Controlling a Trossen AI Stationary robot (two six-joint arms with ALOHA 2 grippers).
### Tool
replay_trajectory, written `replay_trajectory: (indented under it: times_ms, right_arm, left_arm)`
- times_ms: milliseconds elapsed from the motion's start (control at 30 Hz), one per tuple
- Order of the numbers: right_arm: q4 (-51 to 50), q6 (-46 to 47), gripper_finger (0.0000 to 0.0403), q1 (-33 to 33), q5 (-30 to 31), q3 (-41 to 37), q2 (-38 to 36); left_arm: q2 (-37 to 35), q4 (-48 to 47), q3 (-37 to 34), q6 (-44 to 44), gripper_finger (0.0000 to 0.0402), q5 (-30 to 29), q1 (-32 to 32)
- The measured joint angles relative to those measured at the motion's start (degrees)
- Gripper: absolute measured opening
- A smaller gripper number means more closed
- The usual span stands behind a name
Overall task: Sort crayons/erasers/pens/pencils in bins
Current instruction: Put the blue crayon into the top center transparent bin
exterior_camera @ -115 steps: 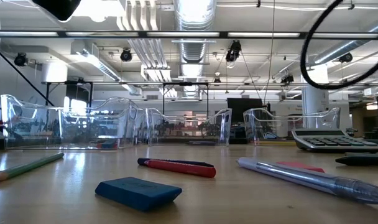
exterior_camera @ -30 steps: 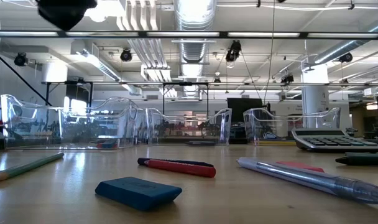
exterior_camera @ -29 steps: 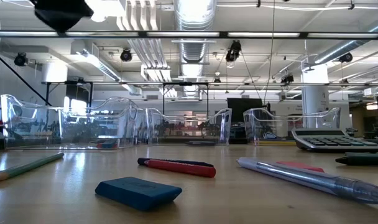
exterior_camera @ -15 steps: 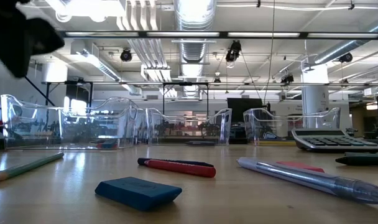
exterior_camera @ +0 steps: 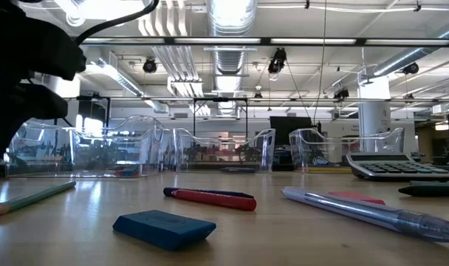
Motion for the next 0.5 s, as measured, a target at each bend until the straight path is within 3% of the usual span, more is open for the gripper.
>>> replay_trajectory:
  times_ms: [333,500]
  right_arm:
    - [0.09,-0.33,0.0187,0.00,-0.03,0.27,-1.30]
    - [0.09,-0.10,0.0187,0.00,-0.03,0.27,-1.30]
  left_arm:
    - [0.34,0.14,0.00,3.07,0.0165,0.13,-0.12]
    - [1.52,0.21,-0.15,5.55,0.0142,0.10,-0.12]
